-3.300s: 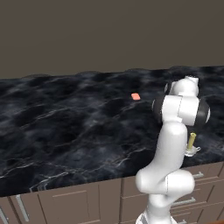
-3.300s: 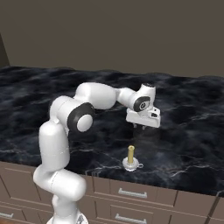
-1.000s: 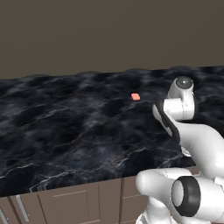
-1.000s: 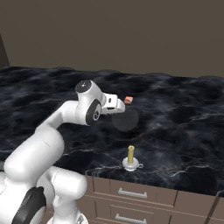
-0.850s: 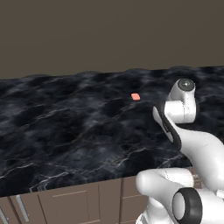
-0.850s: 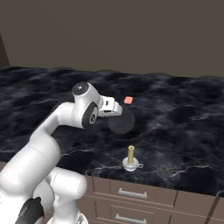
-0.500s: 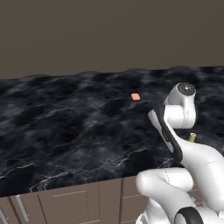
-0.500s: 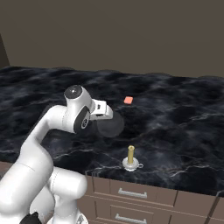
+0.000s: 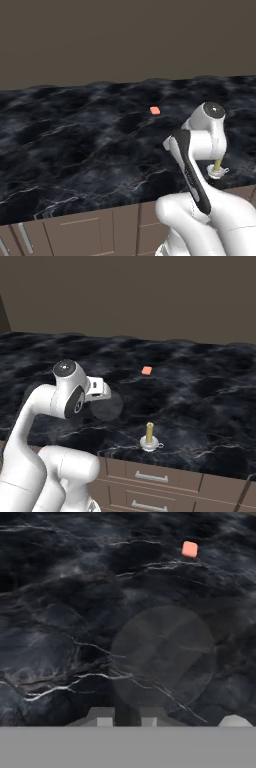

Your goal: Pick the candle and jar from the dining table and place them in the open cabinet. Close the cabinet after placing the objects.

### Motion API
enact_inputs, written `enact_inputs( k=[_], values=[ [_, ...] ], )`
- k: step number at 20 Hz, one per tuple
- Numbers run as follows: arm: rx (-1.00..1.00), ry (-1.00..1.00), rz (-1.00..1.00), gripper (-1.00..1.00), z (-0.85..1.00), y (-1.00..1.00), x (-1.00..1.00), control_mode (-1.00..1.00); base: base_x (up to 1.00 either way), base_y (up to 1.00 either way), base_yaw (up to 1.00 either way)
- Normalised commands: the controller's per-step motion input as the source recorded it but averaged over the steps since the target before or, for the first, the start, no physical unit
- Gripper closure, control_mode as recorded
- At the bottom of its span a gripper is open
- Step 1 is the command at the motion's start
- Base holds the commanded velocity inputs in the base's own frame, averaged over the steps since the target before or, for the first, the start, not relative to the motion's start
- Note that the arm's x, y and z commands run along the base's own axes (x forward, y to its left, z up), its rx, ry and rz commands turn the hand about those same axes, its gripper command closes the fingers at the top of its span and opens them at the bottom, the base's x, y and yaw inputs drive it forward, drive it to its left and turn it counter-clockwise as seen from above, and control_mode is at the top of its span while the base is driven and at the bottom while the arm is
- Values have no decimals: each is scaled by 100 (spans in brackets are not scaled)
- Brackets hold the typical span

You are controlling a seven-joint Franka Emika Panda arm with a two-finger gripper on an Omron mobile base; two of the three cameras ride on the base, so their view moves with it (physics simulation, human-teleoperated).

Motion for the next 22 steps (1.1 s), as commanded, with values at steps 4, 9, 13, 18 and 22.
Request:
enact_inputs(
  k=[4,9,13,18,22],
  values=[
    [1,1,11,100,-3,37,-53,-100,0,0,0],
    [2,1,6,100,-10,22,-25,100,-26,15,4],
    [0,0,0,100,0,0,0,100,-94,35,9],
    [0,0,0,100,0,0,0,100,-97,41,14],
    [0,0,0,100,0,0,0,100,-39,45,57]
  ],
)
